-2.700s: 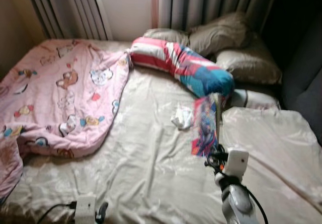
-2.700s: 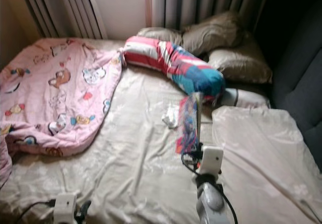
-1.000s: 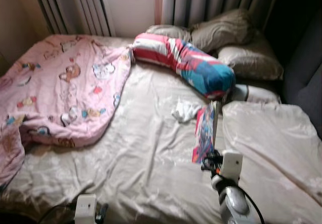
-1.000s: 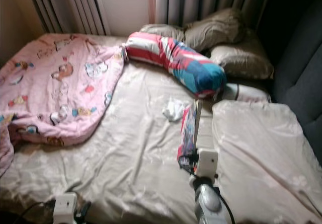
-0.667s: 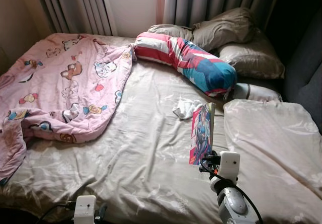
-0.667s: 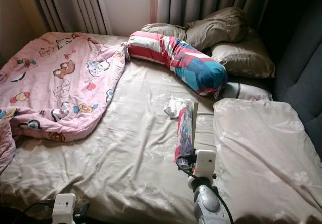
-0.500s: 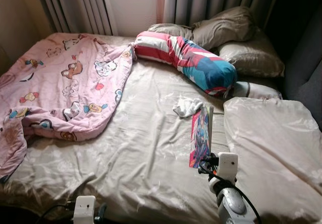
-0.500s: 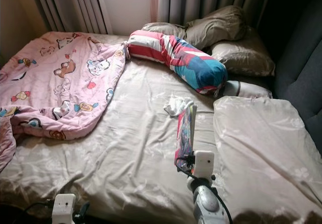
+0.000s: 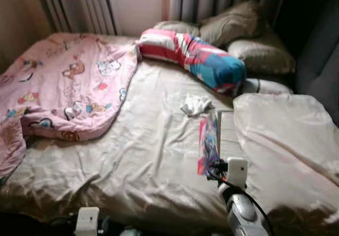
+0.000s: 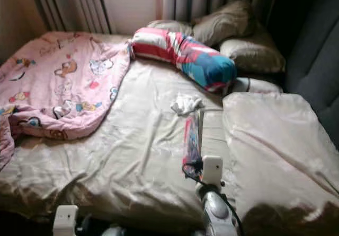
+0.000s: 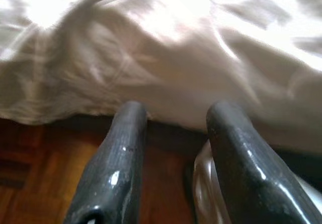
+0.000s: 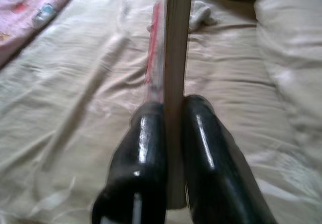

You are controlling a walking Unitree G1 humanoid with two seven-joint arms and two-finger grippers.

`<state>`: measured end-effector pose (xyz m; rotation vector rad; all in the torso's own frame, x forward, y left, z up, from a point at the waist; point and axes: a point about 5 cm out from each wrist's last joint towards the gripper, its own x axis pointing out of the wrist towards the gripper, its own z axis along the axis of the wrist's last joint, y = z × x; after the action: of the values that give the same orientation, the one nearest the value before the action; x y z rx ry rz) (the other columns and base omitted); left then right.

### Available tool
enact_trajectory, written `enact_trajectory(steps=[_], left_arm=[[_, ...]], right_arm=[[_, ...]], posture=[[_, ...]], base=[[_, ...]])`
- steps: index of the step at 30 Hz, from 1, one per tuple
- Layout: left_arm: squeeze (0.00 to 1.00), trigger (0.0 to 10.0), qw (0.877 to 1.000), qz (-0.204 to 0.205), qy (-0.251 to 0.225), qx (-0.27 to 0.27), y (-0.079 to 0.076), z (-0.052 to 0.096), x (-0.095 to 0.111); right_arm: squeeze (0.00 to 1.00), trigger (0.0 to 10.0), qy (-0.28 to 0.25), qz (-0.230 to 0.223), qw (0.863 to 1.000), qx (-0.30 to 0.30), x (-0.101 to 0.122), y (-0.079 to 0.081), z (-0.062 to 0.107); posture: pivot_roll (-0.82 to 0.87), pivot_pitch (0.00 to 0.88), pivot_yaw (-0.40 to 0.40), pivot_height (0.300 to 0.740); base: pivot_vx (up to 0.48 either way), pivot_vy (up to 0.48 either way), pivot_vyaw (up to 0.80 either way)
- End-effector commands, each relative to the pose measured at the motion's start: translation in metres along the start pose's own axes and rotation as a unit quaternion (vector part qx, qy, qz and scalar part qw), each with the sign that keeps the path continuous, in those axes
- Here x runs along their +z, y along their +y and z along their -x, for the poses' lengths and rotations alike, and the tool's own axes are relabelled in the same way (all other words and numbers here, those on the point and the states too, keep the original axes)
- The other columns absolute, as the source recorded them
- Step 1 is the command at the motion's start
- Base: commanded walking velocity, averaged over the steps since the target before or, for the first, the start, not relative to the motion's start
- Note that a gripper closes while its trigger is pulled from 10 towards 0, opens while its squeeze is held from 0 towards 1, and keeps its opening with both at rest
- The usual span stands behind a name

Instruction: Clean up the room

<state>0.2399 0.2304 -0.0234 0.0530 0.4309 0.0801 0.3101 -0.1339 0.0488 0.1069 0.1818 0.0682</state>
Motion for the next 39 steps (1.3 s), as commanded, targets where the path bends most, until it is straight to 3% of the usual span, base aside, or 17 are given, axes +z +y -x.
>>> enact_trajectory(steps=[1,8,9,12,16,23,39], left_arm=[[0.0,10.0,0.999,-0.004,0.038,-0.002,0.001,0.009,-0.019],[0.0,10.0,0.999,-0.005,0.038,-0.002,0.001,0.009,-0.019],[0.0,10.0,0.999,-0.007,0.038,-0.003,0.002,0.01,-0.019],[0.0,10.0,0.999,-0.008,0.037,-0.003,0.003,0.01,-0.02],[0.0,10.0,0.999,-0.011,0.037,-0.001,0.007,0.013,-0.021],[0.0,10.0,0.999,-0.015,0.037,-0.002,0.011,0.014,-0.022],[0.0,10.0,0.999,-0.024,0.046,-0.011,0.011,0.013,-0.022]], right_arm=[[0.0,10.0,-0.007,0.004,1.0,0.014,0.011,0.005,-0.01],[0.0,10.0,0.02,0.007,1.0,0.011,0.016,0.003,-0.022],[0.0,10.0,0.049,0.013,0.999,0.01,0.015,0.001,-0.027],[0.0,10.0,0.062,0.016,0.998,0.009,0.016,-0.002,-0.031],[0.0,10.0,0.081,0.011,0.996,-0.025,0.019,-0.013,-0.035],[0.0,10.0,0.1,-0.033,0.993,-0.059,0.016,-0.023,-0.035],[0.0,10.0,0.116,-0.037,0.989,-0.084,0.011,-0.035,-0.032]], posture=[[0.01,0.198,0.016,0.636],[0.02,0.204,0.02,0.636],[0.02,0.208,0.024,0.636],[0.03,0.211,0.025,0.636],[0.04,0.218,0.031,0.636],[0.04,0.22,0.04,0.636],[0.04,0.213,0.05,0.636]], base=[[0.0,0.0,0.0],[0.0,0.0,0.0],[0.0,0.0,0.0],[0.0,0.0,0.0],[0.0,0.0,0.0],[0.0,0.0,0.0],[0.0,0.0,0.0]])
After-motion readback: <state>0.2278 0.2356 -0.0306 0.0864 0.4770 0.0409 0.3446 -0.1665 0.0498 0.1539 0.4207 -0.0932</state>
